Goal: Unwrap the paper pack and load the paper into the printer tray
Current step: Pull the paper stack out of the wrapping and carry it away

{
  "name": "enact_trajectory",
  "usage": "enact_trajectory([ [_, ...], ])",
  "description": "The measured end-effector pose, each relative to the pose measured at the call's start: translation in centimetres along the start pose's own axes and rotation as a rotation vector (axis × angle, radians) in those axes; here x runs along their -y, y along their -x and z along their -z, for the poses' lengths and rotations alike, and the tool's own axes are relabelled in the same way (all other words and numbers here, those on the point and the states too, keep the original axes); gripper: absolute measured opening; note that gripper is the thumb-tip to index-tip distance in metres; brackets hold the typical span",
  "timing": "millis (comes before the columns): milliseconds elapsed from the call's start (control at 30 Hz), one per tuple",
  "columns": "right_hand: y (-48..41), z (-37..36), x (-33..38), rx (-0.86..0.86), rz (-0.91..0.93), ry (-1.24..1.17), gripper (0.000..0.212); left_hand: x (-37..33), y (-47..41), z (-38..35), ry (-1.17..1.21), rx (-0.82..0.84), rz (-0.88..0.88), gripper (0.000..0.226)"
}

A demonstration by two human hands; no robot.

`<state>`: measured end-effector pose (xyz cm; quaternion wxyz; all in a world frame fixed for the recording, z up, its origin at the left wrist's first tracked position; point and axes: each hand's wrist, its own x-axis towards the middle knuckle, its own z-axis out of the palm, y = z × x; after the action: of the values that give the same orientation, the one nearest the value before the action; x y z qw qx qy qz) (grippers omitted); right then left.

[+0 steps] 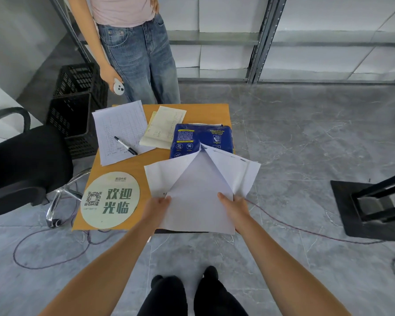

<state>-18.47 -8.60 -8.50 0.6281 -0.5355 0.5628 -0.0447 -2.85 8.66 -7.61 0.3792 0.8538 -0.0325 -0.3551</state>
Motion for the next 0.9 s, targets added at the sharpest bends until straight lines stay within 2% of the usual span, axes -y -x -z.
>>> enact_trajectory([
  [267,4.5,-1.3,-2.7,-0.055,0.078,-0.059,0.033,3.5,3.0,2.1,-0.097,0.001,-0.098,0.038],
  [500,13.6,-3.1,-4.9,-0.138,0.084,-0.132,0.024,6.2,7.9,6.0,-0.1,0.039,-0.286,0.037],
  [667,20.4,-5.1,-5.1,-0.19,0.172,-0.162,0.02,7.7,11.8,10.1,-0.084,0.058,-0.364,0.032],
  [800,25.2,-5.6,-4.7,-0.221,0.286,-0.131,0.02,9.9,14.0,13.0,0.052,0.2,-0.335,0.035],
  [900,28.7,-5.1,-4.2,-0.262,0.344,-0.151,0.017,8.6,15.5,14.5,0.196,0.364,-0.302,0.031],
])
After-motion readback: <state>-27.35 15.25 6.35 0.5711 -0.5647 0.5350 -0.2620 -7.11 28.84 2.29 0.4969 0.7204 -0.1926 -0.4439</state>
